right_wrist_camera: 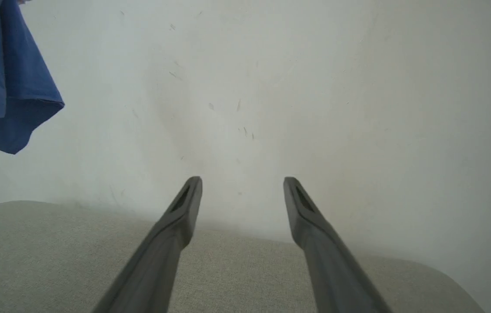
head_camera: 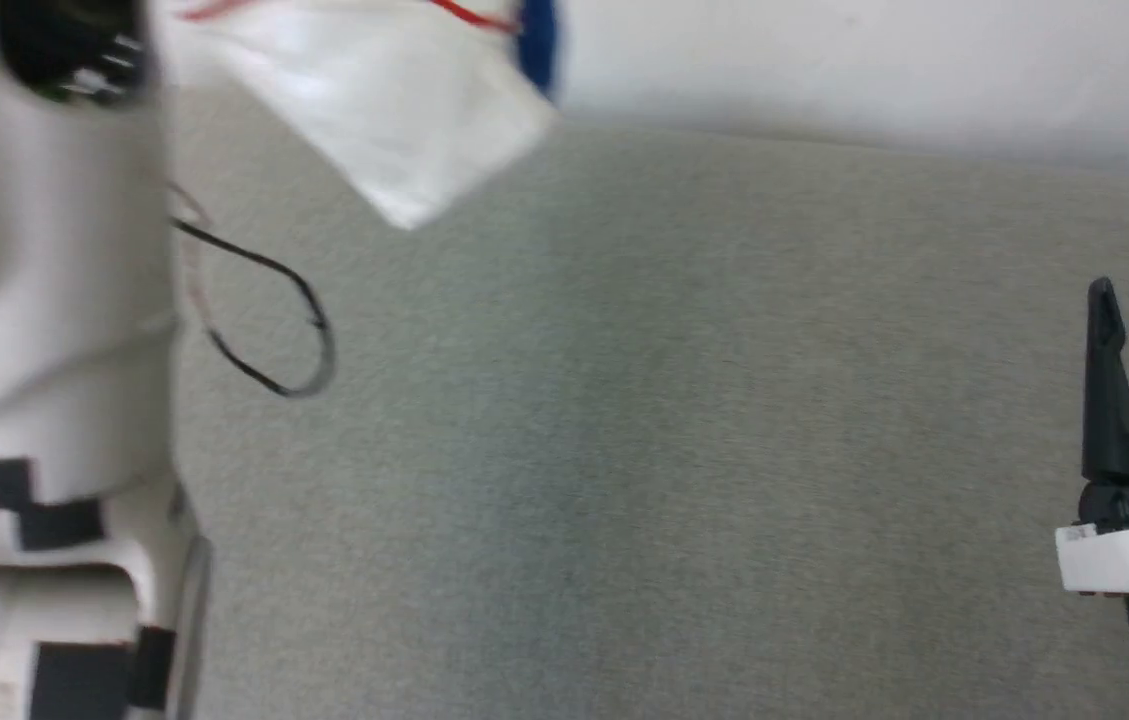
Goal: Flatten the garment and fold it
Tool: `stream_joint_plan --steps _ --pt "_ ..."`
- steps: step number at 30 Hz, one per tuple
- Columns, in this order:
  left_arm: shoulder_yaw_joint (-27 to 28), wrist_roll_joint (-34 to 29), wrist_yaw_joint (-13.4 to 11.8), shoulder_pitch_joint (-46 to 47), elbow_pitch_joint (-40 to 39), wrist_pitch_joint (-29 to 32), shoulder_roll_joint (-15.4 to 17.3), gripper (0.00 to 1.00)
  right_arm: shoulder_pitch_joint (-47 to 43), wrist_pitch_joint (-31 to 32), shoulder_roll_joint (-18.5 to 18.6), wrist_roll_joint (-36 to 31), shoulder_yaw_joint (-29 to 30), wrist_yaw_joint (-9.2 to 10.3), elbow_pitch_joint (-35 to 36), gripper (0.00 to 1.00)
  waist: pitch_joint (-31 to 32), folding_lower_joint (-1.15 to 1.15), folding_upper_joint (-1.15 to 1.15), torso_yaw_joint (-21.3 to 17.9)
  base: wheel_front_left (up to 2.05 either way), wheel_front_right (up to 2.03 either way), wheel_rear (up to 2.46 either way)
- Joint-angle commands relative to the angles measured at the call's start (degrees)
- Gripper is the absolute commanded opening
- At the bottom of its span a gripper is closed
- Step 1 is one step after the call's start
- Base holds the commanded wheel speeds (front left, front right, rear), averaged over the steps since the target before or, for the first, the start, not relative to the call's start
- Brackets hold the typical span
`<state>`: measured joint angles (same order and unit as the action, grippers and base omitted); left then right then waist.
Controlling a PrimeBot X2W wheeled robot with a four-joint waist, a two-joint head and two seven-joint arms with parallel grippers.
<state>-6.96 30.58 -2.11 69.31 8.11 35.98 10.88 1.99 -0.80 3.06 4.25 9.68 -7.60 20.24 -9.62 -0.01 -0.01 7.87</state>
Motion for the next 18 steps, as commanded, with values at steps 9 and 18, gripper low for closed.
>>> stream_joint_plan --steps 9,18 --pt "-9.05 3.19 1.32 -12.1 -5.96 2.47 -6.11 0.0 -0.03 -0.67 -0.17 1.85 2.05 0.11 0.93 1.0 -0.01 0.01 0.01 -8.3 0.0 0.0 0.0" --pt "-20.41 -0.93 3.18 -28.55 -7.71 -6.72 -6.08 0.0 0.89 -1.77 -0.18 3.18 1.89 0.11 -0.53 1.0 -1.75 0.01 0.01 -12.59 0.0 0.0 0.0"
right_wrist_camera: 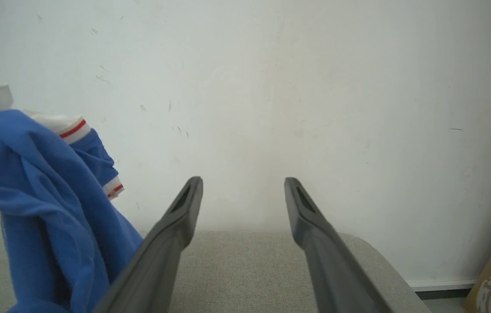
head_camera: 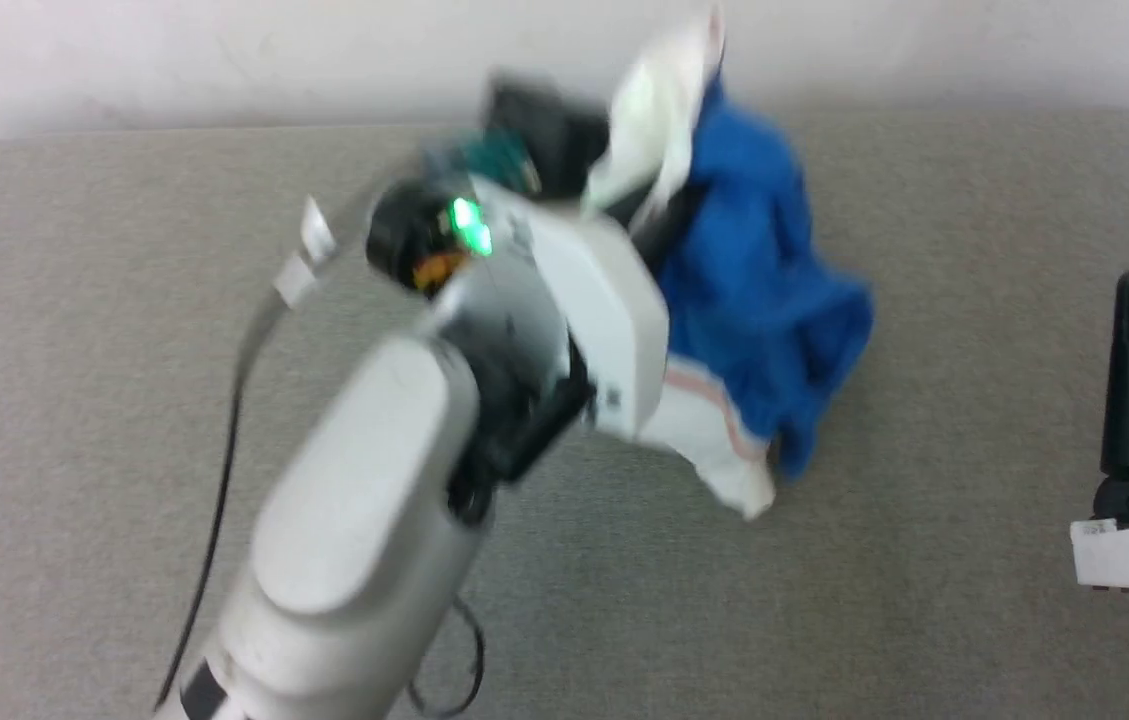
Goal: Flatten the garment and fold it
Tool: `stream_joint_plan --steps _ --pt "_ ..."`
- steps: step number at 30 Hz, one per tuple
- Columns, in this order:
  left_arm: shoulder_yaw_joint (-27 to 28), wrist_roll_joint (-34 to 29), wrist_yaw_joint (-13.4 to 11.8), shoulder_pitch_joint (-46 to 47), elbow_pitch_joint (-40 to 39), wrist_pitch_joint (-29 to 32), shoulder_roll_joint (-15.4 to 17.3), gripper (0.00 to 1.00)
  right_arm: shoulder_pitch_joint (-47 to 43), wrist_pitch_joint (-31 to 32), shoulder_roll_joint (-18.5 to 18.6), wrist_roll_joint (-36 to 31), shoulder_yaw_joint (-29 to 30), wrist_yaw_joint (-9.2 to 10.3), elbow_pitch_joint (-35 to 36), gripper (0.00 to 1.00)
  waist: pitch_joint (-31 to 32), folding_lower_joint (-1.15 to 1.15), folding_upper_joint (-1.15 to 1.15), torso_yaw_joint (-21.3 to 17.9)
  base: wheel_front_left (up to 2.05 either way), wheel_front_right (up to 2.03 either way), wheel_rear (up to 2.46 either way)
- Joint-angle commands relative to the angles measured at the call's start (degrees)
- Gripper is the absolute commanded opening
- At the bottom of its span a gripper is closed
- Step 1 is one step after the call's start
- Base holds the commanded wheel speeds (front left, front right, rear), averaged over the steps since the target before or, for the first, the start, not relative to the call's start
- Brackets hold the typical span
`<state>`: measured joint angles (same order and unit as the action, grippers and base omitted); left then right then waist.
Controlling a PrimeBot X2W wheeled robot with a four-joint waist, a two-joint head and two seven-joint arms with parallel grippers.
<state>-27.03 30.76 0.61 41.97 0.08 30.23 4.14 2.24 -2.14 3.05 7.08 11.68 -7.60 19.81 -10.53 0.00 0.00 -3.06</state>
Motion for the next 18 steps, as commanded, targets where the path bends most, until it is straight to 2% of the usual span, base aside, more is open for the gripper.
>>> stream_joint_plan --steps 1,6,12,13,14,18 --pt "-1.85 -3.2 0.76 -2.82 1.51 -2.57 1.57 0.0 0.67 -0.53 -0.17 0.48 -0.29 0.11 -0.32 1.0 -0.83 0.0 0.0 -2.18 0.0 0.0 0.0" --pt "-6.8 -7.72 -0.37 -11.41 10.93 -9.54 1.84 0.0 0.79 -1.06 -0.17 1.2 -0.62 0.11 -1.53 1.0 -0.76 0.0 0.0 -4.27 0.0 0.0 0.0" --pt "-9.46 -6.27 -1.95 -15.6 21.12 -13.49 -0.35 0.0 0.59 -1.32 -0.17 1.47 -0.64 0.11 -2.37 1.0 -0.77 0.0 0.0 -4.94 0.0 0.0 0.0" --pt "-9.57 -5.72 -2.06 -15.58 22.02 -14.29 -0.58 0.32 0.58 -1.35 -0.17 1.48 -0.56 0.11 -2.57 1.0 -0.66 0.0 0.0 -4.82 0.0 0.0 0.0" --pt "-9.68 -5.32 -2.2 -15.33 22.69 -15.18 -0.75 1.0 0.53 -1.32 -0.17 1.55 -0.52 0.11 -2.75 1.0 -0.46 0.0 0.0 -4.64 0.0 0.0 0.0" --pt "-8.74 -3.74 -3.0 -13.01 22.81 -19.3 -1.07 1.0 0.01 -1.12 -0.17 1.69 -0.29 0.11 -3.08 1.0 0.67 0.0 0.0 -3.26 0.0 0.0 0.0"
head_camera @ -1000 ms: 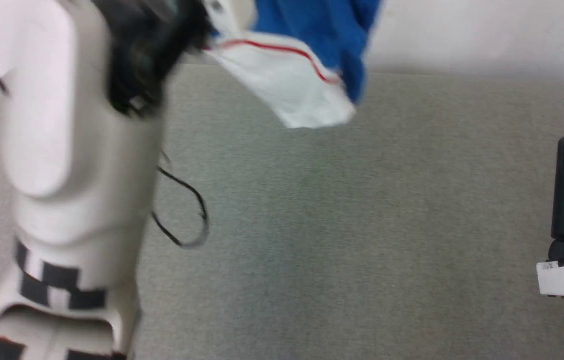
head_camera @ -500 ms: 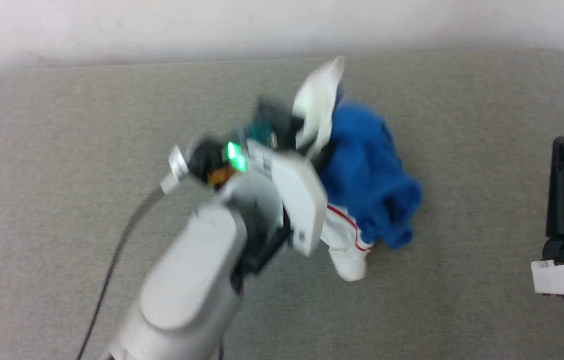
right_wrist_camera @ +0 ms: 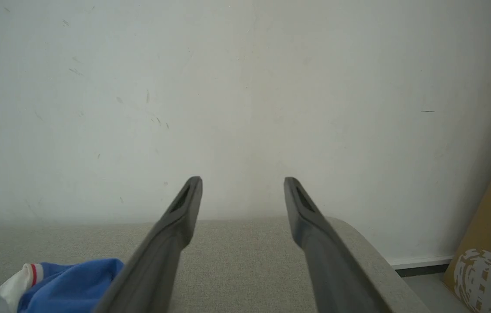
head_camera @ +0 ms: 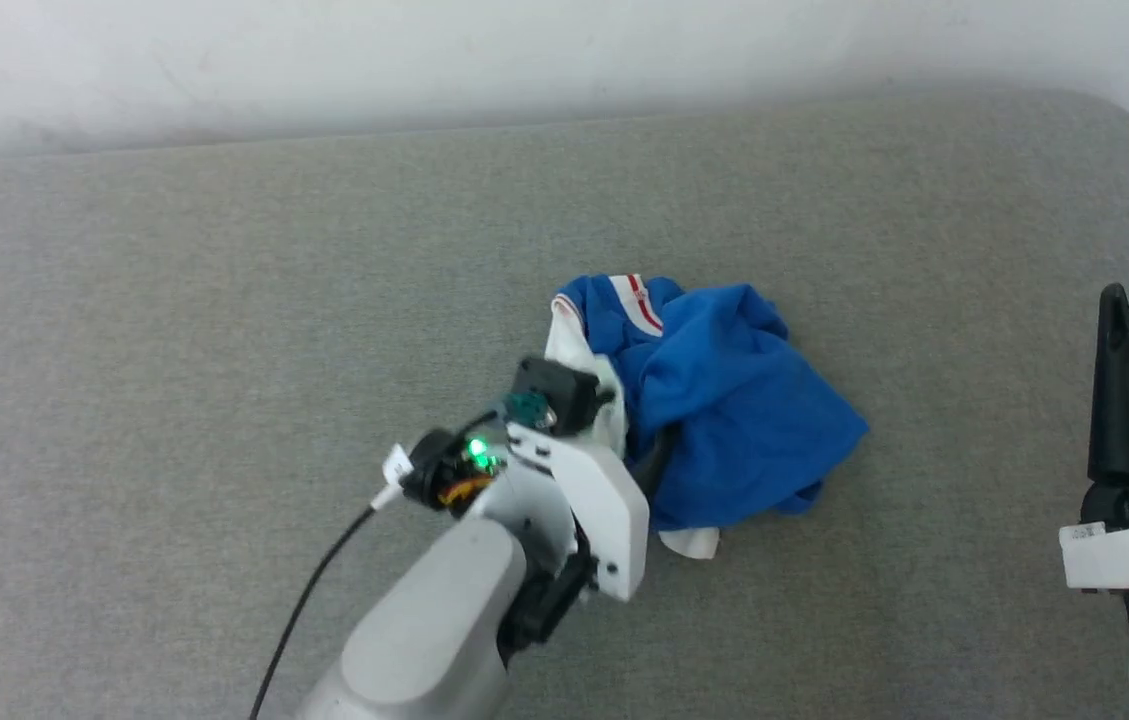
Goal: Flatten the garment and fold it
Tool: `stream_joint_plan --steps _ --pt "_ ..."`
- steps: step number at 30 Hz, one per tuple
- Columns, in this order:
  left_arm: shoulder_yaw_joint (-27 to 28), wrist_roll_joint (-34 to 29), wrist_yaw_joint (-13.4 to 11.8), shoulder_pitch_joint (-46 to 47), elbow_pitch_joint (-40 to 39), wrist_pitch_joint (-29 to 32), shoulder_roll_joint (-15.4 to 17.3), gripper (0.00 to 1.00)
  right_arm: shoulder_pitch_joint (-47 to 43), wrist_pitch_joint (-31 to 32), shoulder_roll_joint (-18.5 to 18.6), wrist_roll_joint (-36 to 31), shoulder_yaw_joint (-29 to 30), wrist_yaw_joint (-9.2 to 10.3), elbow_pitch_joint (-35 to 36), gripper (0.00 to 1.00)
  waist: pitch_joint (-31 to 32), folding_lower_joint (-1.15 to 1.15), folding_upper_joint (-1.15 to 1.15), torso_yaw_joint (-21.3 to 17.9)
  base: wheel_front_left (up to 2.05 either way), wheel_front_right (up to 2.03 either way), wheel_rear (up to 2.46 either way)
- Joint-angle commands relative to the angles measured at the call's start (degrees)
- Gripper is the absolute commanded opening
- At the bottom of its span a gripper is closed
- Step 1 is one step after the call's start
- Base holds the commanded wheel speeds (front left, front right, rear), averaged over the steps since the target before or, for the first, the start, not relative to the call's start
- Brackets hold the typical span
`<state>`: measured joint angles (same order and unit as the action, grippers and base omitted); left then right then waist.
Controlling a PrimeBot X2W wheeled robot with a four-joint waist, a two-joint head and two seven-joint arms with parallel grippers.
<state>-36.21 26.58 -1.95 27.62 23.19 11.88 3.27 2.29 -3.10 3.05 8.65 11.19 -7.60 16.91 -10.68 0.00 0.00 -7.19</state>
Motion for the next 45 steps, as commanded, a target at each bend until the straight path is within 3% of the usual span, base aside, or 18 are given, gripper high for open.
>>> stream_joint_plan --steps 1,5,9,17,23,30,37,45 --pt "0.9 0.78 -0.55 1.89 -0.95 -2.07 -0.22 1.0 -0.19 -0.07 -0.17 0.14 0.21 0.11 -0.24 1.0 1.12 0.0 0.0 1.19 0.0 0.0 0.0" --pt "5.3 2.81 -1.97 1.53 -6.52 -6.94 0.91 1.0 -0.74 0.19 -0.17 0.24 0.35 0.11 -0.32 1.0 2.36 0.0 0.0 2.08 0.0 0.0 0.0" --pt "11.47 2.25 -5.83 -3.03 -15.43 -13.64 5.74 1.0 -1.78 0.2 -0.17 0.45 0.8 0.11 -0.43 1.0 3.18 0.0 0.0 2.79 0.0 0.0 0.0" --pt "20.07 0.22 -10.84 -23.2 -30.11 -25.05 13.62 1.0 -5.99 0.7 -0.17 1.21 2.26 0.11 -1.13 1.0 3.37 0.0 0.0 4.0 0.0 0.0 0.0" --pt "22.06 -2.35 -12.36 -34.18 -32.72 -26.79 11.69 1.0 -8.41 1.01 -0.17 1.94 2.56 0.11 -1.71 1.0 2.83 0.0 0.0 4.82 0.0 0.0 0.0" --pt "23.99 -6.53 -9.55 -34.56 -34.18 -26.86 7.78 1.0 -7.1 2.58 -0.17 1.37 1.88 0.11 -0.98 1.0 2.56 0.0 0.0 6.57 0.0 0.0 0.0" --pt "24.83 -8.28 -6.78 -32.56 -33.42 -26.87 5.15 1.0 -0.64 9.18 0.14 -0.4 -0.33 0.11 -0.42 1.0 1.03 0.0 0.0 8.13 0.0 0.0 0.0" --pt "25.61 -10.17 -4.0 -30.64 -32.27 -26.87 2.54 1.0 11.37 20.95 7.43 2.26 -4.77 0.11 -6.78 1.0 -3.56 0.0 0.0 10.36 0.0 0.0 0.0"
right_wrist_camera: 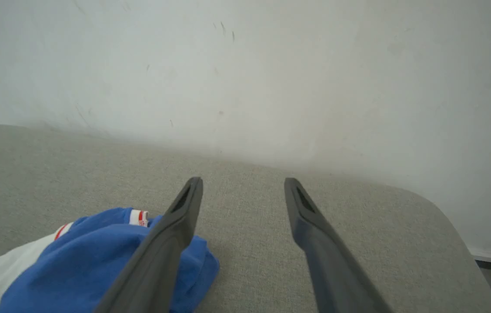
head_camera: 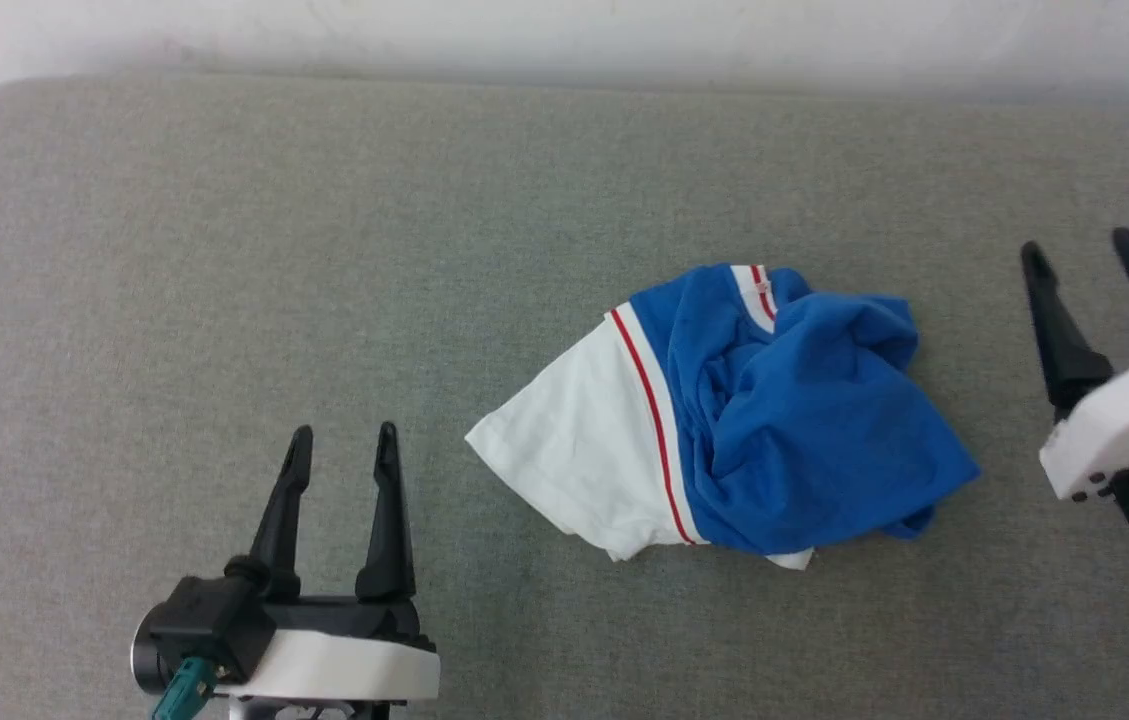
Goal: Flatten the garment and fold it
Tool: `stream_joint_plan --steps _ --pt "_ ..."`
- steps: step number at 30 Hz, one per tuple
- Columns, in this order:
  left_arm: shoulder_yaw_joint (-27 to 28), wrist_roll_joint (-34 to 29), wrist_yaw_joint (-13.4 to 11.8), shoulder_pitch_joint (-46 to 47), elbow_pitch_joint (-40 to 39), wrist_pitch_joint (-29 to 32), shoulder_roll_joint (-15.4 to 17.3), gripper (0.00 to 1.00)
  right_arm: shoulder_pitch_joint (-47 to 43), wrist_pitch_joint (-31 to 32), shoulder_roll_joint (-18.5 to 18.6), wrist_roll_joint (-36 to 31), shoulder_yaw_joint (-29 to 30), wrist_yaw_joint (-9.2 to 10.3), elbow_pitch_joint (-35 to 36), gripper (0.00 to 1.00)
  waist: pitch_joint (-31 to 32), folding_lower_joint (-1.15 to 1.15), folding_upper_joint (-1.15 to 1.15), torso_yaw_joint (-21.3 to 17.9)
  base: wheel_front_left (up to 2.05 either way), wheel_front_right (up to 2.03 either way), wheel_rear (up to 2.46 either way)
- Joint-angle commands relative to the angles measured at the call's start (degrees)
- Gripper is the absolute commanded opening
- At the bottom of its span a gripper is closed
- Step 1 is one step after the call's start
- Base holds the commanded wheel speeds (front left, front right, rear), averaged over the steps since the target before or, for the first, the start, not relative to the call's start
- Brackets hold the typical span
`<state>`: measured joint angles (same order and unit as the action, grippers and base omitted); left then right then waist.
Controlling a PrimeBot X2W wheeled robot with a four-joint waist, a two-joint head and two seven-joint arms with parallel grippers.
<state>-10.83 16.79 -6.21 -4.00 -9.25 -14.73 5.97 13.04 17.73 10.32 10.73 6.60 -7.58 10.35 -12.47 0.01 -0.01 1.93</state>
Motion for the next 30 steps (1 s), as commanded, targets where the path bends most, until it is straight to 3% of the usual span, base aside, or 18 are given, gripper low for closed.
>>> stream_joint_plan --steps 1,5,12,19,20,21,30 --pt "0.26 -0.62 0.55 1.31 0.28 -0.27 -0.41 1.0 1.75 1.9 1.45 0.59 -1.21 0.09 -1.76 1.0 -2.4 -0.01 0.01 1.55 0.0 0.0 0.0" --pt "0.08 -1.56 1.74 2.55 0.91 -0.27 -1.26 1.0 5.46 6.86 5.4 2.24 -4.88 0.09 -8.33 1.0 -4.4 -0.01 0.01 2.97 0.0 0.0 0.0" --pt "-0.61 -2.34 3.37 4.46 2.34 -0.27 -2.3 1.0 8.44 13.33 8.47 6.04 -11.58 0.09 -19.36 1.0 -6.97 -0.01 0.01 5.9 0.0 0.0 0.0" --pt "-1.04 -2.37 3.98 6.05 3.32 -0.27 -2.83 1.0 10.34 12.81 9.68 6.89 -16.17 0.09 -26.86 1.0 -9.18 -0.01 0.01 8.07 0.0 0.0 0.0" --pt "-1.01 -2.28 3.92 6.15 3.44 -0.27 -2.88 1.0 10.53 12.59 9.59 7.08 -16.43 0.09 -27.87 0.22 -9.25 -0.01 0.01 8.15 0.0 0.0 0.0" --pt "-0.97 -2.16 3.84 6.21 3.52 -0.27 -2.92 1.0 10.75 12.12 9.41 7.18 -16.49 0.09 -28.58 0.0 -9.26 -0.01 0.01 8.18 0.0 0.0 0.0" --pt "-0.14 -1.29 3.25 5.03 4.68 -0.27 -3.07 1.0 14.03 3.71 10.95 5.2 -11.59 0.09 -27.01 0.0 -3.67 -0.01 0.01 6.07 0.0 0.0 0.0"
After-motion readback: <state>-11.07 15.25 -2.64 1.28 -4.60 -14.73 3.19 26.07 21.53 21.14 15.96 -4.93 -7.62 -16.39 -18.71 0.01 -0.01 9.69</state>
